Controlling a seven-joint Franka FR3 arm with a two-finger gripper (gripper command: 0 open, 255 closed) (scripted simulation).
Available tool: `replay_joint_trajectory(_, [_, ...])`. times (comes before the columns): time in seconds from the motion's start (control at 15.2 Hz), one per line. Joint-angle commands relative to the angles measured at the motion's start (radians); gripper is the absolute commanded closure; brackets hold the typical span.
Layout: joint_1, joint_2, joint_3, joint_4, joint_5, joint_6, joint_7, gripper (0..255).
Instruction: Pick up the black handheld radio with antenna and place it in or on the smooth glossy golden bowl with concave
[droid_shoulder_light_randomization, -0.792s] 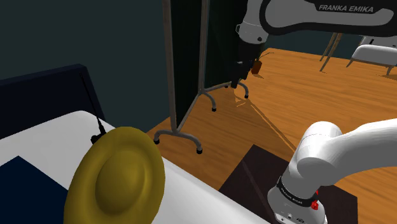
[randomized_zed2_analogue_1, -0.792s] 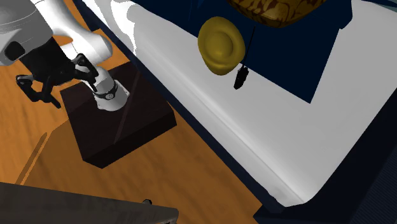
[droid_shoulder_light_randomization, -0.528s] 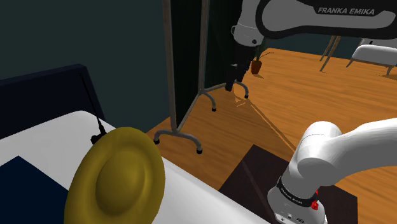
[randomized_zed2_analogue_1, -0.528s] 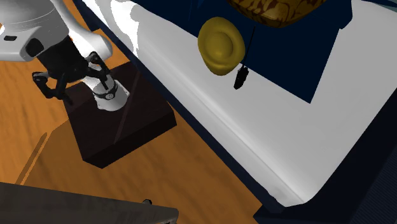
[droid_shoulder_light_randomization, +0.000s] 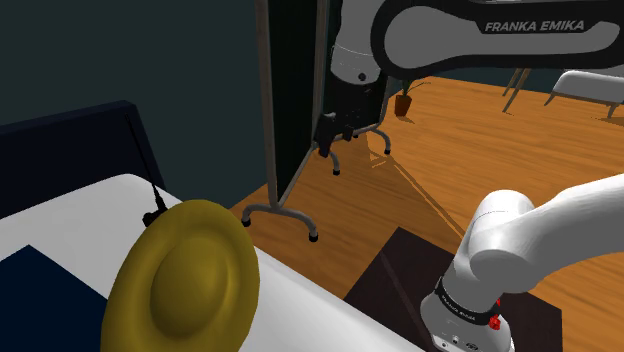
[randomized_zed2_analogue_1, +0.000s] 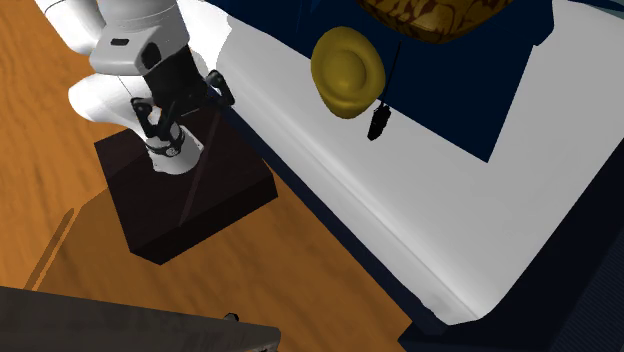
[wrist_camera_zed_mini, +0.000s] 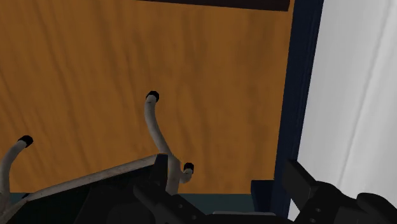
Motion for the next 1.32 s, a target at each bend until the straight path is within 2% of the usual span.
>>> replay_joint_trajectory(0.0, [0.007,0.025,0.046,0.019,0.015,0.018,0.055,0])
replay_joint_trajectory(0.4, [0.01,0.148,0.187,0.108,0.03,0.081,0.22,0])
replay_joint_trajectory(0.73, [-0.008,0.278,0.312,0.218,0.0,0.122,0.367,0])
replay_joint_trajectory(0.99, [-0.03,0.404,0.418,0.329,-0.065,0.138,0.499,0])
replay_joint_trajectory(1.25, [-0.047,0.561,0.529,0.465,-0.179,0.131,0.649,0])
